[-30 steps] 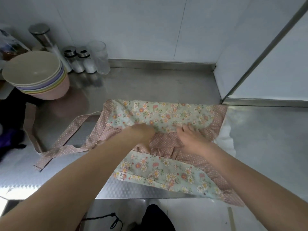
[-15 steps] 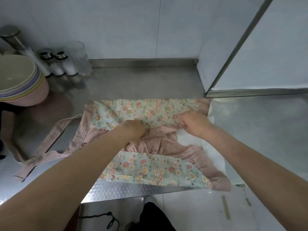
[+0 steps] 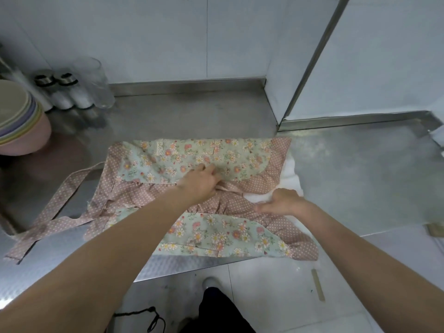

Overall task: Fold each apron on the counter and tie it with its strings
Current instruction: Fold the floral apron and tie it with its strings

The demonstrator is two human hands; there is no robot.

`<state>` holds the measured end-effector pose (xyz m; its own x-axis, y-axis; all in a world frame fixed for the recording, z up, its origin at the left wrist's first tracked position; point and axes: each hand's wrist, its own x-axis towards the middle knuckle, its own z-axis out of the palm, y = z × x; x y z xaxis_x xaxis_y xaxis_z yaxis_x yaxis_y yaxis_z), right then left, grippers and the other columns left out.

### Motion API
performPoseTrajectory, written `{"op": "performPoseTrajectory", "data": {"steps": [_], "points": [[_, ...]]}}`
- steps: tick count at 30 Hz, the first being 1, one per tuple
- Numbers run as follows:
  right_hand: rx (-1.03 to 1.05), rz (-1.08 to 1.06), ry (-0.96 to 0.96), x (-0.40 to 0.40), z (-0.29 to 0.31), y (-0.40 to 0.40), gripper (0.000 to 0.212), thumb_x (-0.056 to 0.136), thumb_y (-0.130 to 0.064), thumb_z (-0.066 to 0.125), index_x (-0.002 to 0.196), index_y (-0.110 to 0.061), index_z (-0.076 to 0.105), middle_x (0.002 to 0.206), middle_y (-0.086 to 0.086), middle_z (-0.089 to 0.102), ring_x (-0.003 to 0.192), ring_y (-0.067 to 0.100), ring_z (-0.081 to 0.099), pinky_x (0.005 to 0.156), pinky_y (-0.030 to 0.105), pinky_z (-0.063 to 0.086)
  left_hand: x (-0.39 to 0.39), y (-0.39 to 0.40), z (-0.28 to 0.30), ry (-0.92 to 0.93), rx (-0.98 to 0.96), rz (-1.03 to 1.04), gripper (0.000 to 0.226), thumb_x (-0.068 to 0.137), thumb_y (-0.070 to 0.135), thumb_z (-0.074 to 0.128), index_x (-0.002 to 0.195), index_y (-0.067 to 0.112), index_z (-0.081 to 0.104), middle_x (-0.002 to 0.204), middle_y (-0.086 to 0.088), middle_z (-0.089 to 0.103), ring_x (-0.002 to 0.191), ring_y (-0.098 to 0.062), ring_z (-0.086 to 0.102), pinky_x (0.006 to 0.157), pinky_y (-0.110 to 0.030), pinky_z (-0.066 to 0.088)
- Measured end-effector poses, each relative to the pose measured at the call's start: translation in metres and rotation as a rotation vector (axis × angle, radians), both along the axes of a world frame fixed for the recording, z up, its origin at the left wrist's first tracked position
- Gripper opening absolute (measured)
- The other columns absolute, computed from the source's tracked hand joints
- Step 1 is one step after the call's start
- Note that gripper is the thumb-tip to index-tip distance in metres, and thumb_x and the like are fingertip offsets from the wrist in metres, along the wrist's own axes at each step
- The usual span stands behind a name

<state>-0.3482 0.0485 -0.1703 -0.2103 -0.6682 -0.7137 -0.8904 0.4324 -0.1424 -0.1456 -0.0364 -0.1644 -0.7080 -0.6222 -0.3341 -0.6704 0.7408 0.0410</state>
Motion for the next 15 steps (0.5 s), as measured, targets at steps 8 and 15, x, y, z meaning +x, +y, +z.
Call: {"op": "performPoseTrajectory", "data": {"steps": [8, 15], "points": [[-0.704, -0.280, -0.063, 0.015, -0.005, -0.018, 0.016, 0.095, -0.011, 0.047, 0.079, -0.008, 0.042, 0.076, 0.013, 0.051, 0.074, 0.031, 0.059, 0.062, 0.033, 0.046, 0.011, -0.026, 0.030, 0.639, 0.239, 0.377, 0.025, 0.091, 0.011, 0.050, 0.068, 0.017, 0.042, 0.104, -0.012, 0.050, 0.094, -0.027, 0.051, 0.085, -0.032, 0.040], [-0.753, -0.163, 0.092, 0.015, -0.017, -0.036, 0.022, 0.100, -0.019, 0.037, 0.114, -0.007, 0.048, 0.098, 0.015, 0.066, 0.093, 0.032, 0.062, 0.078, 0.038, 0.043, 0.007, -0.013, 0.011, 0.162, 0.247, 0.148, 0.009, 0.092, 0.029, 0.050, 0.091, 0.020, 0.051, 0.136, -0.003, 0.034, 0.128, -0.028, 0.026, 0.106, -0.047, 0.031]]}}
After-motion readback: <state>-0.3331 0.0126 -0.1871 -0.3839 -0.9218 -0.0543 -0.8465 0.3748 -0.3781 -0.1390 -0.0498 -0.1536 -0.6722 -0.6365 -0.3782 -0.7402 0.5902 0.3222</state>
